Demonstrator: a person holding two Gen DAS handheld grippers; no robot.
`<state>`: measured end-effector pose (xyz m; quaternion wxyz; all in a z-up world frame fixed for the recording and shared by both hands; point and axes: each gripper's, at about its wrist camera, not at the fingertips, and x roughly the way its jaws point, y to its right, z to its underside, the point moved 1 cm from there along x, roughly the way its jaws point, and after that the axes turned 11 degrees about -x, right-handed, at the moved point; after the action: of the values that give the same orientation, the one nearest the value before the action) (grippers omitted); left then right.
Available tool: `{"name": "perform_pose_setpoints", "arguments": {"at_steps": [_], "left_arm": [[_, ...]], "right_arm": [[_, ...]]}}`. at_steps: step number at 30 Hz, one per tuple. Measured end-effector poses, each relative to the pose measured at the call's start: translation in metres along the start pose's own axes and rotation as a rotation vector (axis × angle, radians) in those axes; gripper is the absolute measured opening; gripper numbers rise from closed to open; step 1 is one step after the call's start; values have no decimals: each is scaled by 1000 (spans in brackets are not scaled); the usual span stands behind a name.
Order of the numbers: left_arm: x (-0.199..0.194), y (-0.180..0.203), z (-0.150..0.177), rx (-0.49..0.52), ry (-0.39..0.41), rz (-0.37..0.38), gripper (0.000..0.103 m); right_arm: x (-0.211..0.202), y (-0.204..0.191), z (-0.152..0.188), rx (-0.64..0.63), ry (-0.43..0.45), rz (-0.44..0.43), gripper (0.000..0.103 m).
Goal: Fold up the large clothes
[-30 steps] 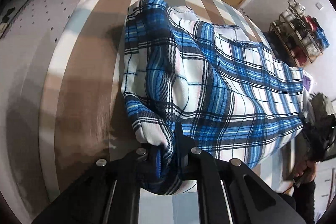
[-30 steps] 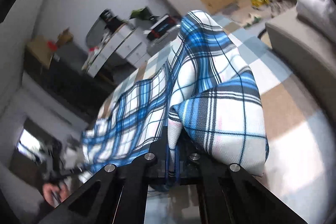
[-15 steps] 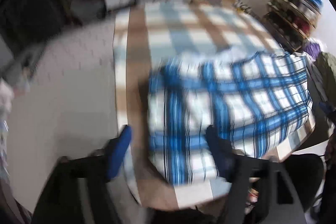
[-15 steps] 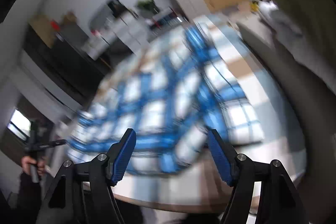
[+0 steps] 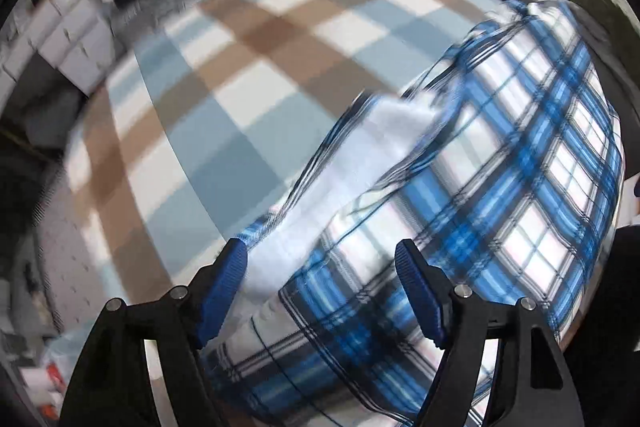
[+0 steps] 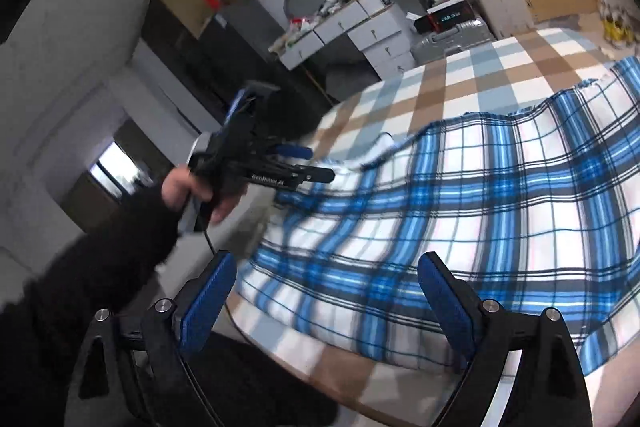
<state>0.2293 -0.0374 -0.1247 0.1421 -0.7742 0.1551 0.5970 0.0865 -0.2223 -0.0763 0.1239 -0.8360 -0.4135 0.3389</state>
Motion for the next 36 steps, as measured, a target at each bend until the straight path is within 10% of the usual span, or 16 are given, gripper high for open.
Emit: {"name": "perform_pose_setpoints", "arguments": {"at_steps": [7, 13, 23, 31, 36], "left_arm": [[-10, -6, 18, 17, -7, 78, 22], [-19, 24, 29, 142, -21, -114, 0], [-63, 5, -1, -15, 122, -176, 0], [9, -33, 5, -168, -12, -239, 3], [-15, -51, 15, -280, 53, -274, 63]], "right_arm": [[6, 28, 6, 80, -44, -46, 94], [4, 21, 4, 54, -53, -56, 94], [-2, 24, 7, 70, -43, -32, 94], [-9, 28, 9, 86, -31, 3, 94], [-12, 40, 10, 146, -24, 27, 94]]}}
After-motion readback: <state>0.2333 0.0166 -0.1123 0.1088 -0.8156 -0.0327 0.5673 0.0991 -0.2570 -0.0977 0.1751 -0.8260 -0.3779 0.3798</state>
